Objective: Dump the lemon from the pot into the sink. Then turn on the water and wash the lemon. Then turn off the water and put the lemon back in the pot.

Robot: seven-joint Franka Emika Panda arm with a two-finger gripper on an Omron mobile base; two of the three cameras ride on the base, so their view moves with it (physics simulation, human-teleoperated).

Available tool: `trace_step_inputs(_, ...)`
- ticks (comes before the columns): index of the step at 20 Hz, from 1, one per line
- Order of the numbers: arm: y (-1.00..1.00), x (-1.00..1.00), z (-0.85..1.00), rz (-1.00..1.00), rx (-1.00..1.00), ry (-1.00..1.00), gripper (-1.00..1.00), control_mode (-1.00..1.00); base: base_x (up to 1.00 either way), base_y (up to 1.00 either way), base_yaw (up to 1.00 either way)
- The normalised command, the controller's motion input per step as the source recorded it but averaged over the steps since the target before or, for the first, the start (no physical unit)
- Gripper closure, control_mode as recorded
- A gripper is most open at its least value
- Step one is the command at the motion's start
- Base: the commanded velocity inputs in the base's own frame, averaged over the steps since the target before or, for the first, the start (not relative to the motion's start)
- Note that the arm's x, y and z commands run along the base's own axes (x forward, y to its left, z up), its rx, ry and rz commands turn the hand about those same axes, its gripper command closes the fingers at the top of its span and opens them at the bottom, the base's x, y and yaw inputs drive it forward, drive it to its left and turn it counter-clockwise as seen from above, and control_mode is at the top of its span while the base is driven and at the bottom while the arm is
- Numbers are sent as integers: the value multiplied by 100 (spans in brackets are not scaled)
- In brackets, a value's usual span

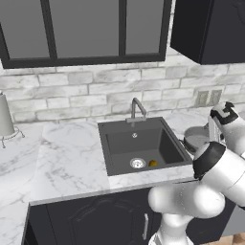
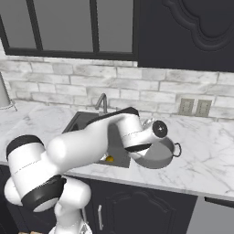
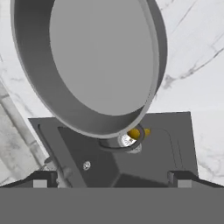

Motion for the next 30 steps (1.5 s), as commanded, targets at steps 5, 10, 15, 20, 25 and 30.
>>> trace_step_inputs(5, 26, 0, 33, 0, 1, -11, -100, -100, 0, 0, 0)
trace_step_inputs(10, 33, 8, 26, -1, 0, -4, -100, -100, 0, 0, 0)
trace_step_inputs(15, 48, 40, 15, 0, -1, 0, -100, -100, 0, 0, 0)
trace_step_inputs(20, 33, 52, 5, 0, 0, 0, -100, -100, 0, 0, 0)
trace_step_inputs(25, 14, 43, 0, 0, 0, 0, -100, -100, 0, 0, 0)
trace_step_inputs(30, 11, 24, 0, 0, 0, -3, -100, -100, 0, 0, 0)
